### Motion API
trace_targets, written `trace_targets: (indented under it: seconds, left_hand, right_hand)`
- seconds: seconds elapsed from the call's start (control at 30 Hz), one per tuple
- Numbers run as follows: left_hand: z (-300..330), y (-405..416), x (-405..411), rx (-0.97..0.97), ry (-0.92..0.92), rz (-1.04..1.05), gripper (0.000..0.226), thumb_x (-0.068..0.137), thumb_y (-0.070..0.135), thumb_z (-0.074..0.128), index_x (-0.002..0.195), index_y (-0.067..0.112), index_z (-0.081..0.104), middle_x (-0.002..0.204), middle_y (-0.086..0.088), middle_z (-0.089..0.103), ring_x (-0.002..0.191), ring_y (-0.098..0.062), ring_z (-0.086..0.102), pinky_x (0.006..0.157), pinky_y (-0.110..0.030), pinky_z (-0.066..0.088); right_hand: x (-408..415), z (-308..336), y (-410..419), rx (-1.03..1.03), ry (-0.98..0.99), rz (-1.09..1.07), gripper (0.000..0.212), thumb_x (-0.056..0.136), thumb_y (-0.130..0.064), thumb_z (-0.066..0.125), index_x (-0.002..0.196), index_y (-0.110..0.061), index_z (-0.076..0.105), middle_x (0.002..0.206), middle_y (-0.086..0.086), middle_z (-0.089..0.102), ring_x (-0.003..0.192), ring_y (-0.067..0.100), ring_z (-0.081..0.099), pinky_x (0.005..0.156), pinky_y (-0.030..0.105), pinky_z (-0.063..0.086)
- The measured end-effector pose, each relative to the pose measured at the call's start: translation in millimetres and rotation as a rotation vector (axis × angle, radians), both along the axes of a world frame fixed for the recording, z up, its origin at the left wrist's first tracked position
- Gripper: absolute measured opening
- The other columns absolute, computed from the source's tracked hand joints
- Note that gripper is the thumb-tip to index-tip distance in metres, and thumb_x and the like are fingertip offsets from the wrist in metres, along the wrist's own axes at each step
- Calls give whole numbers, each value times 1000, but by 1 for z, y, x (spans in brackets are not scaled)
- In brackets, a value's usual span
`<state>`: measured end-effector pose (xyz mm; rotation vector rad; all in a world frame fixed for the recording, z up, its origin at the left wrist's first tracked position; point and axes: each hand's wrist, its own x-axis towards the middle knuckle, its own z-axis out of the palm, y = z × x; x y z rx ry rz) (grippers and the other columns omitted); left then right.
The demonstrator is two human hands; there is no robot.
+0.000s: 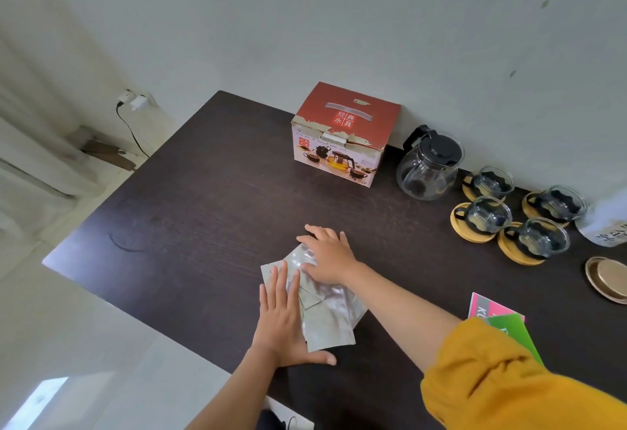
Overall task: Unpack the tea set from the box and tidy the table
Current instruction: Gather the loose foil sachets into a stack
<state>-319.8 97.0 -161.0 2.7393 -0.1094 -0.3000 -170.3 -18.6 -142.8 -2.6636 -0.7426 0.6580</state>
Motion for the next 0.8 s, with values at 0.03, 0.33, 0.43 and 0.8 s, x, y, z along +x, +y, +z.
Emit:
trace_targets:
  seconds: [0.03,0.33,0.43,0.8]
  left_hand:
    - [0,0,0,-7,-14,6,149,41,101,43,146,17,-21,154,-7,-29,142,-31,-24,113,-58,-3]
    - [-1,-3,0,-5,15,81,127,59,94,35,147,16,-14,156,-5,-21,143,-25,-22,115,-53,0]
    - [0,-3,0,14,22,67,128,59,92,38,146,17,-18,155,-3,-22,143,-23,-23,115,-53,-2]
    - [3,3,1,71,36,-77,156,36,102,42,149,10,-13,154,-8,-26,141,-27,-27,113,-56,-8]
  right_hand:
    - [-1,-1,0,-3,-15,2,62,88,-43,56,144,-31,34,157,-4,18,144,22,13,115,57,6]
    - [-21,-3,-22,64,-114,-15,55,84,-44,59,134,-25,48,128,-3,41,118,22,39,101,37,36]
    - [-30,-3,-35,156,-85,-157,57,85,-46,59,136,-25,47,131,-5,41,121,19,38,104,38,37]
    - [-87,-17,-73,28,34,-143,112,65,-73,65,151,-36,3,159,-8,-18,145,17,-20,114,52,-12]
